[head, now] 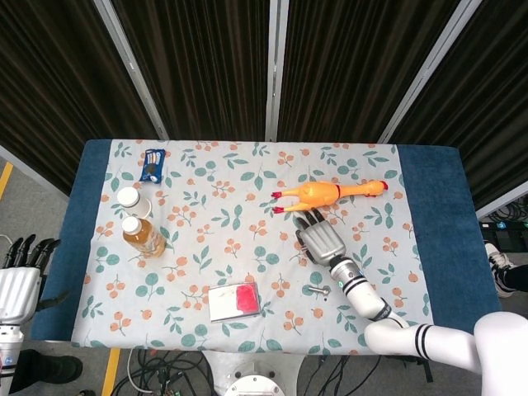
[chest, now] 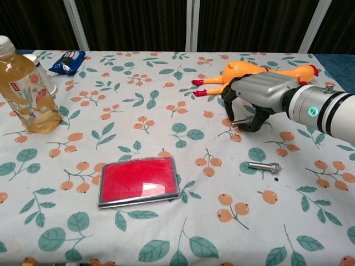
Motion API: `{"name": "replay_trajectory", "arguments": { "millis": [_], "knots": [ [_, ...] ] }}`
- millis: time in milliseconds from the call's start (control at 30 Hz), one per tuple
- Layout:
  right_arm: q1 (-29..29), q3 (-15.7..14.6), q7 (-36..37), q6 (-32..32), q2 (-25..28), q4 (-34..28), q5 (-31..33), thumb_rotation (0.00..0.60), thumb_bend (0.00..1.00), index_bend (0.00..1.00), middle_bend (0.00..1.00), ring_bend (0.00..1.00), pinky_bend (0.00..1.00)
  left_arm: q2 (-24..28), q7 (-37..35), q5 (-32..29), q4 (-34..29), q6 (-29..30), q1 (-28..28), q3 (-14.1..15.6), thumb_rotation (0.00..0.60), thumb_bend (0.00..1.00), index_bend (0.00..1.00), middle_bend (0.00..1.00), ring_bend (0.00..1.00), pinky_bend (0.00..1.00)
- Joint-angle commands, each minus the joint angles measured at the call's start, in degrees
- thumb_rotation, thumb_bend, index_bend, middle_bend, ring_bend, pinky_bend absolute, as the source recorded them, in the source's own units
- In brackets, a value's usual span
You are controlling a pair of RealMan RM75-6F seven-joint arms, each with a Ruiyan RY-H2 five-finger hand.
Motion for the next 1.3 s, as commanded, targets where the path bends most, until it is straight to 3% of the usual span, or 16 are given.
{"name": "replay_trajectory", "arguments": {
  "millis": [33, 667, 1033, 1300],
  "knots": [
    [0.27, -0.24, 0.05, -0.20, -0.41, 0.44, -0.19, 0.600, 0.28, 0.49, 0.17, 0.00, 0.00, 0.05, -0.04, -0.19, -0.05, -0.15, 0.06, 0.04, 0.600, 0.00, 0.14, 0.15, 0.00, 0.00],
    [0.33, -0.91, 0.35, 0.95, -1.11, 1.33, -0.74, 0.600, 0.33, 0.56, 0.19, 0.00, 0.00, -0.23, -0.59, -0.10, 0.46, -0.14, 0.22, 0.07, 0.600, 0.00, 0.14, 0.15, 0.00, 0.00],
    [-1.59, 1.15, 13.45, -0.17, 4.05, -4.35, -4.34, 0.600, 0.34, 0.59, 0.22, 0.00, 0.00, -0.15, -0.08, 0.13, 0.16, -0.08, 0.20, 0.08, 0.600, 0.00, 0.14, 0.15, 0.00, 0.00],
    [-1.82, 2.13, 21.61, -2.91, 4.82, -2.86, -5.56, 0.600, 0.34, 0.59, 0.22, 0.00, 0.00, 0.02, 0.11, -0.08, -0.21, -0.15, 0.40, 0.21, 0.600, 0.00, 0.14, 0.15, 0.00, 0.00]
  ]
}}
